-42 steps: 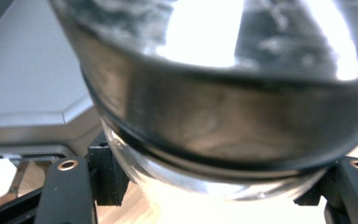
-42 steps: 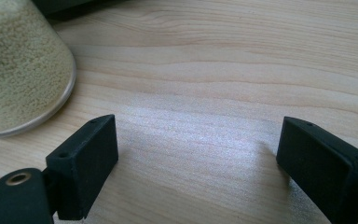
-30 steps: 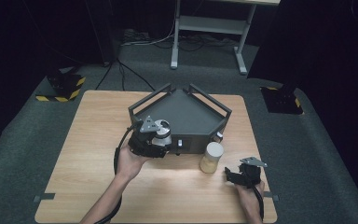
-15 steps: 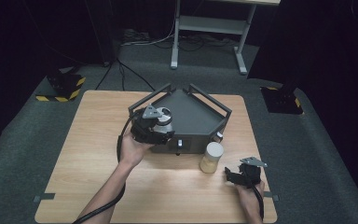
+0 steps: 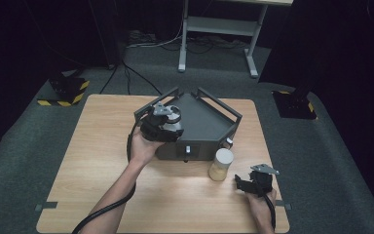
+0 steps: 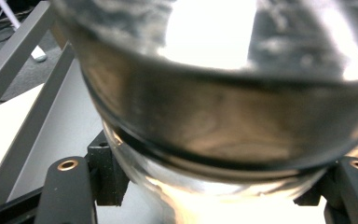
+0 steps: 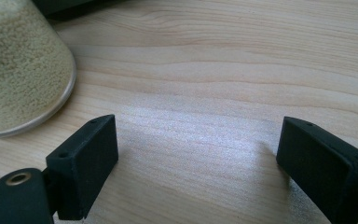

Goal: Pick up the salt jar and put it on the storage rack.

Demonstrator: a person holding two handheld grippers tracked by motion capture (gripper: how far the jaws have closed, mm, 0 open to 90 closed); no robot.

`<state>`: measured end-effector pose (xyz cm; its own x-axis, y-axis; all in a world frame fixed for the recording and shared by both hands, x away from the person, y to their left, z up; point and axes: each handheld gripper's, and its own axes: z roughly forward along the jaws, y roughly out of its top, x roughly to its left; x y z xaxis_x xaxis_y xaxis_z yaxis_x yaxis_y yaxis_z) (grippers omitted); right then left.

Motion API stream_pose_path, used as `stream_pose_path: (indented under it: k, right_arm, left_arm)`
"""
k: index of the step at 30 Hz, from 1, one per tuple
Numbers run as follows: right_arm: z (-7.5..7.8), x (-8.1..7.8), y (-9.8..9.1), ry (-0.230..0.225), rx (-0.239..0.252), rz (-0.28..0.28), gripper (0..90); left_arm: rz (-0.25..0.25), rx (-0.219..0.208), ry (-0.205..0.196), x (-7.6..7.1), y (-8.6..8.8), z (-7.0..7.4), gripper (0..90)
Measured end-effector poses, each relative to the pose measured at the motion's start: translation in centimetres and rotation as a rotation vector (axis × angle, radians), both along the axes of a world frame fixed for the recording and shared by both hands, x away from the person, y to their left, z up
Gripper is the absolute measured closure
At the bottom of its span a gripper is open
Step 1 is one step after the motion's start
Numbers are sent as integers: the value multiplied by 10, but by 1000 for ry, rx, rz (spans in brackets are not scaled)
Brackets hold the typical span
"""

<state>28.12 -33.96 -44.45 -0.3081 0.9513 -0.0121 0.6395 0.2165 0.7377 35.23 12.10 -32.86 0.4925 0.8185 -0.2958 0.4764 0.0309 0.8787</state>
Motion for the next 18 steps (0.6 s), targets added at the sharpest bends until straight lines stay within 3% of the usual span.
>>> stream_pose_path:
  k: [6, 14, 18]
  right_arm:
    - [0, 0, 0, -1, -1, 1, 123]
    - [0, 0, 0, 0, 0, 0, 123]
    - [0, 0, 0, -1, -1, 1, 123]
  left_arm:
    - [27, -3, 7, 9, -4, -7, 306]
    - [57, 44, -2, 19, -14, -14, 306]
    - [69, 40, 1, 24, -16, -16, 306]
